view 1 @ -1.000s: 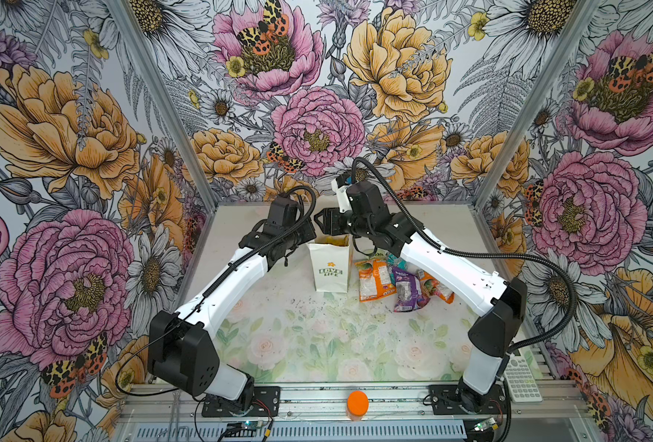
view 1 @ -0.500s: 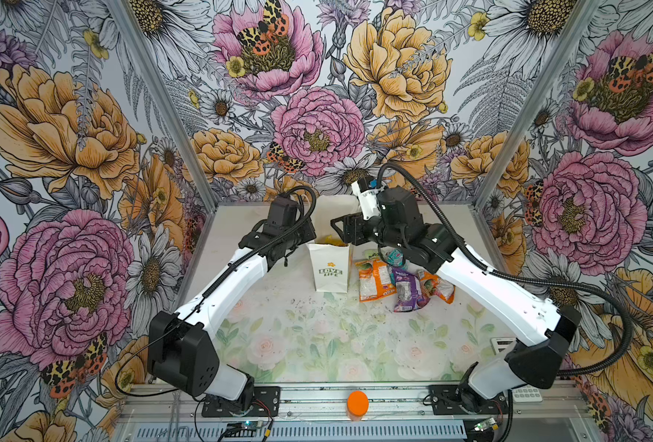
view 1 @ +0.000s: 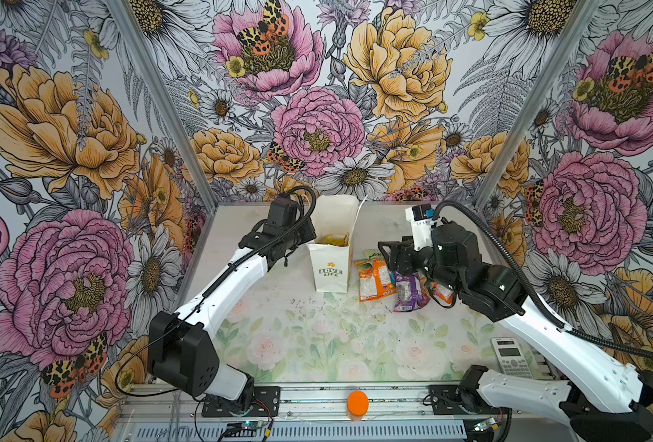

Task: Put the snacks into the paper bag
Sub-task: 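Move the right gripper over the purple Fox's Berries packet, then lower the right gripper onto the purple Fox's Berries packet and close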

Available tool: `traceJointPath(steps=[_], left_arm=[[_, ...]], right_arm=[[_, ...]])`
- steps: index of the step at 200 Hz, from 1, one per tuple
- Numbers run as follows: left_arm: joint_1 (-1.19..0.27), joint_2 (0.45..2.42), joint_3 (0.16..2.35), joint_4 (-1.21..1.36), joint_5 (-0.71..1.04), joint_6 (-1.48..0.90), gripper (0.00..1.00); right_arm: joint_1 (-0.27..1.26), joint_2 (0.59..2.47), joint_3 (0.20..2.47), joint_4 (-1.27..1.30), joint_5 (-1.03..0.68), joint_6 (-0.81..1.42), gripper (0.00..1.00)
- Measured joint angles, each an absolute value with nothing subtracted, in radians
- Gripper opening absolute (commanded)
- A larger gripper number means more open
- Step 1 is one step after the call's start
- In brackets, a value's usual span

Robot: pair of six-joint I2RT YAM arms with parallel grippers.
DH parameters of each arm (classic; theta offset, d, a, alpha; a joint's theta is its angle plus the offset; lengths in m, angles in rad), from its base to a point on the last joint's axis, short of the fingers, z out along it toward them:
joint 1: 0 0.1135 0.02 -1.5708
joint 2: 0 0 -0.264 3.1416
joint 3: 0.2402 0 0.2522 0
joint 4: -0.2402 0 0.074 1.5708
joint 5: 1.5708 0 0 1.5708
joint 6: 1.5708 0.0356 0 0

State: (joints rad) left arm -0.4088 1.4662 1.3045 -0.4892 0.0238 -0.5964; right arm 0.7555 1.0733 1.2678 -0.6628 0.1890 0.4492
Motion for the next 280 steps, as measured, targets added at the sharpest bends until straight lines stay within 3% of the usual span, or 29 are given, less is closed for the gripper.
traceJointPath(steps=[75,108,189,280], left_arm=[[-0.408,1.466,1.304,-0.489,0.046,-0.596,0.0],[-0.408,1.466,1.304,-0.488,0.054,-0.596,0.0],[-0.401,1.465,1.301,-0.486,0.072,-0.596,0.0],[-0.388,1.453,1.287,-0.487,0.08,-0.596,0.0]], right_arm=[[0.715,1.06,1.008,-0.745,0.282,0.569,0.88],[0.688,1.089,0.979,-0.744,0.29,0.596,1.0],[0.536,1.245,0.888,-0.73,0.242,0.648,1.0],[0.47,1.424,0.887,-0.646,0.184,0.654,1.0]])
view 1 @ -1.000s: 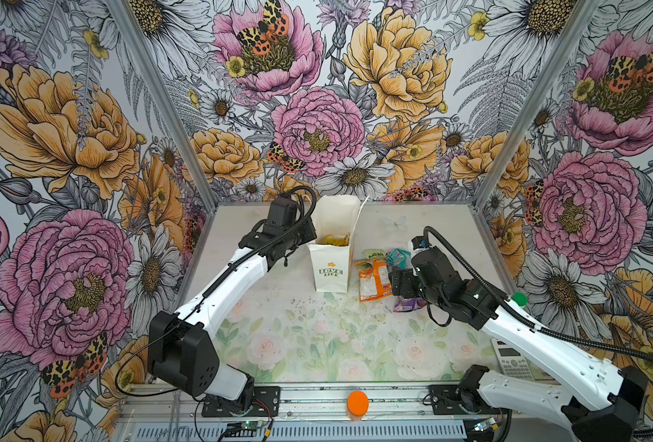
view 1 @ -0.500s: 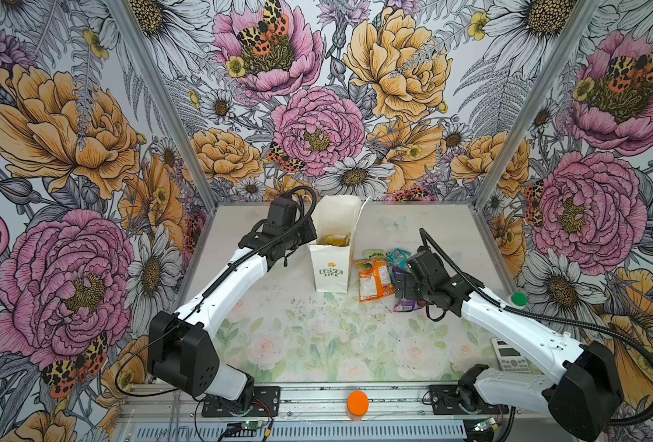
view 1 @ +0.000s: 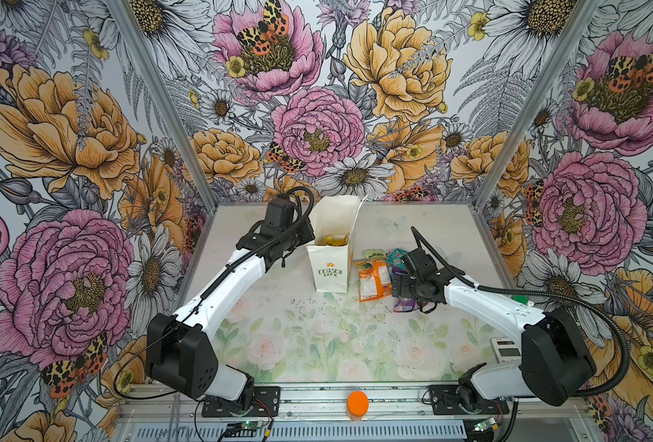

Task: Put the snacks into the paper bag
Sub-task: 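Lower the right gripper onto the purple Fox's Berries packet and close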

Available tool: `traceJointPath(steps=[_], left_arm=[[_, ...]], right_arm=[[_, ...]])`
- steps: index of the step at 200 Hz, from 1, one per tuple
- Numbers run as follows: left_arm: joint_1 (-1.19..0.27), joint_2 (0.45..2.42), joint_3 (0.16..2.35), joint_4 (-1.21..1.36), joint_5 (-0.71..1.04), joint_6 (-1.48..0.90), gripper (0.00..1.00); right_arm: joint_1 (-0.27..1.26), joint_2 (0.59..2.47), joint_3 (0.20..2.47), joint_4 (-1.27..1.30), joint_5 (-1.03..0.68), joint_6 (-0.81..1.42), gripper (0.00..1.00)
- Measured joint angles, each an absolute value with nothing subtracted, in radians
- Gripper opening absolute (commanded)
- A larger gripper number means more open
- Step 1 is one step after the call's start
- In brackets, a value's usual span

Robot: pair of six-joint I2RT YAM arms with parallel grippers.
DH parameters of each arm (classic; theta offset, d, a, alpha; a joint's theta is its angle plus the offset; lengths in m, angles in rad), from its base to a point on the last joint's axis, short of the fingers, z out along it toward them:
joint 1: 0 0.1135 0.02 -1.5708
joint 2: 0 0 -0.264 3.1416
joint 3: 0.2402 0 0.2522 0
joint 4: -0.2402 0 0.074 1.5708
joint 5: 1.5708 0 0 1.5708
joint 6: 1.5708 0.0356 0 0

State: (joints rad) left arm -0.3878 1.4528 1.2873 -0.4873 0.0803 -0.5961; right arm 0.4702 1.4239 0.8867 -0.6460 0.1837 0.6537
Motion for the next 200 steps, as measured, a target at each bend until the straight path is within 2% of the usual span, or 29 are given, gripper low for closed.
traceJointPath(steps=[84,148,200], left_arm=[[-0.388,1.453,1.286,-0.484,0.088,-0.596,0.0],[-0.388,1.453,1.285,-0.481,0.088,-0.596,0.0],[-0.389,1.453,1.285,-0.481,0.088,-0.596,0.0]], right_arm=[[0.463,1.571,0.887,-0.582,0.155,0.627,1.0],[0.463,1.605,0.887,-0.562,0.132,0.611,0.99],[0.463,1.615,0.886,-0.548,0.115,0.609,0.89]])
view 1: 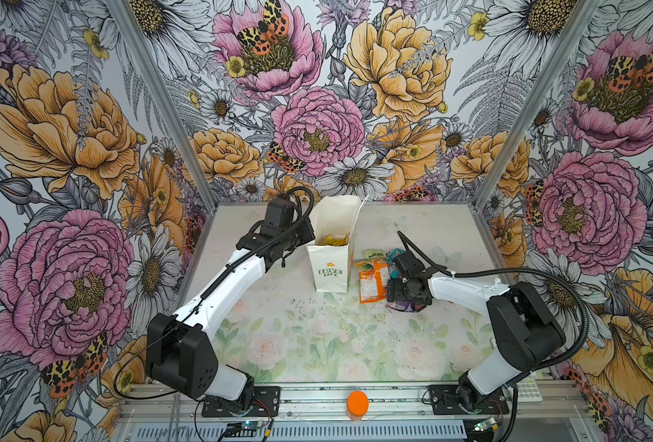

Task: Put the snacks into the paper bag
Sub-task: 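Lower the right gripper onto the purple Fox's Berries packet and close, then lift the purple packet with the right gripper up toward the bag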

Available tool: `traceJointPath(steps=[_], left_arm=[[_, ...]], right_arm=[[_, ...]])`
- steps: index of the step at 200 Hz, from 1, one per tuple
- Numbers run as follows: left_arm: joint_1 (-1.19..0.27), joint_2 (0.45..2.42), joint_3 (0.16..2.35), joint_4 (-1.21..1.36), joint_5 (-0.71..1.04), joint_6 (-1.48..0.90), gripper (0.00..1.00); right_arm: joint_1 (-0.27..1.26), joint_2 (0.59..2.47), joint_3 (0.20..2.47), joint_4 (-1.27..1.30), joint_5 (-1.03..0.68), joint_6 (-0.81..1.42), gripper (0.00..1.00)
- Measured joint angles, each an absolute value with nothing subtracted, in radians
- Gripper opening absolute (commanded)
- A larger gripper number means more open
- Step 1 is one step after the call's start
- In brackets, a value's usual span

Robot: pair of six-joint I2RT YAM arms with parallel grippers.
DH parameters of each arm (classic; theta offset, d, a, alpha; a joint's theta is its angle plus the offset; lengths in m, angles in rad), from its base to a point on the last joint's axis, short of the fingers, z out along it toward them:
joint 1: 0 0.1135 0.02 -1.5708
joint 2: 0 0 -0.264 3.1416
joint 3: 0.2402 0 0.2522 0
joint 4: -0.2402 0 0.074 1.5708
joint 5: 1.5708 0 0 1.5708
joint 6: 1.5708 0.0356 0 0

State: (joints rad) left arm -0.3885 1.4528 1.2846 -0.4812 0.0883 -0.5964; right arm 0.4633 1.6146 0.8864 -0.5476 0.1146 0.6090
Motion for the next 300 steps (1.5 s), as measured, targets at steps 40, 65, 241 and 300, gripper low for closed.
traceJointPath(steps=[40,65,241,300], left_arm=[[-0.391,1.453,1.285,-0.481,0.088,-0.596,0.0],[-0.395,1.453,1.285,-0.48,0.088,-0.596,0.0],[-0.417,1.478,1.304,-0.473,0.091,-0.596,0.0],[-0.418,1.478,1.306,-0.474,0.091,-0.596,0.0]], right_arm=[[0.463,1.601,0.873,-0.54,0.101,0.605,0.7],[0.463,1.592,0.873,-0.54,0.083,0.599,0.62],[0.456,1.361,0.839,-0.587,0.018,0.608,0.27],[0.452,1.271,0.841,-0.609,-0.002,0.603,0.11]])
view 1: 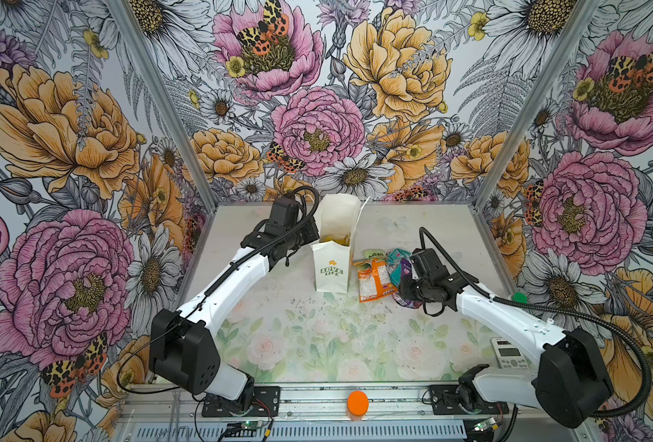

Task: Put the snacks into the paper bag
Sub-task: 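Lift the purple packet with the right gripper up toward the bag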

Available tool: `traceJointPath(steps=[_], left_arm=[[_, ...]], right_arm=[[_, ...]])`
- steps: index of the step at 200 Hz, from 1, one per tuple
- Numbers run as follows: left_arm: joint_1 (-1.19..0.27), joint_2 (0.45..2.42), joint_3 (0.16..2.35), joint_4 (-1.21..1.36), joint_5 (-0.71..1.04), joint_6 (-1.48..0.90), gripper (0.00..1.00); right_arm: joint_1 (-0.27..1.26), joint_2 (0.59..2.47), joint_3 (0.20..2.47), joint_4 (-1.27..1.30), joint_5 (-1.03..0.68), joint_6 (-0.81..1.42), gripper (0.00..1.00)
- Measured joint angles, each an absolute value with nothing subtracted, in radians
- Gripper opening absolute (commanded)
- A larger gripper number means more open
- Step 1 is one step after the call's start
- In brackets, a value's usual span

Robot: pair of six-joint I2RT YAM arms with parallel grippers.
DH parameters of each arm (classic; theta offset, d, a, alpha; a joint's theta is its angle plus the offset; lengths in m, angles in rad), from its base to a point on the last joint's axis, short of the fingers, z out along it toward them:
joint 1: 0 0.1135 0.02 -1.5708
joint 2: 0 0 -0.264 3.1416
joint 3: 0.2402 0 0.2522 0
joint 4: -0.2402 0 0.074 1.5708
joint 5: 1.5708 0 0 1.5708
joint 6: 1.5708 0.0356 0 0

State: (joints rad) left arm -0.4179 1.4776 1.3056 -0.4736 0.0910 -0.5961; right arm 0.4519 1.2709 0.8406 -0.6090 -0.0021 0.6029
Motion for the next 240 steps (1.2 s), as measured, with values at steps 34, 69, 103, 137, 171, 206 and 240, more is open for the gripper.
traceJointPath(steps=[34,69,103,137,171,206,240], left_arm=[[-0.425,1.478,1.306,-0.473,0.091,-0.596,0.0],[-0.43,1.477,1.306,-0.473,0.091,-0.597,0.0],[-0.43,1.467,1.301,-0.474,0.089,-0.597,0.0],[-0.43,1.448,1.295,-0.488,0.086,-0.597,0.0],[-0.43,1.446,1.295,-0.495,0.086,-0.597,0.0],[-0.43,1.446,1.295,-0.496,0.086,-0.597,0.0],[-0.43,1.446,1.295,-0.497,0.087,-0.597,0.0]], right_arm=[[0.452,1.217,0.855,-0.634,-0.005,0.596,0.0],[0.452,1.159,0.887,-0.656,-0.005,0.589,0.0],[0.452,1.135,0.947,-0.678,-0.004,0.578,0.0],[0.452,1.126,1.005,-0.695,0.009,0.564,0.0],[0.452,1.114,1.057,-0.709,0.025,0.554,0.0],[0.452,1.114,1.153,-0.723,0.041,0.535,0.0],[0.452,1.118,1.288,-0.722,0.051,0.524,0.0]])
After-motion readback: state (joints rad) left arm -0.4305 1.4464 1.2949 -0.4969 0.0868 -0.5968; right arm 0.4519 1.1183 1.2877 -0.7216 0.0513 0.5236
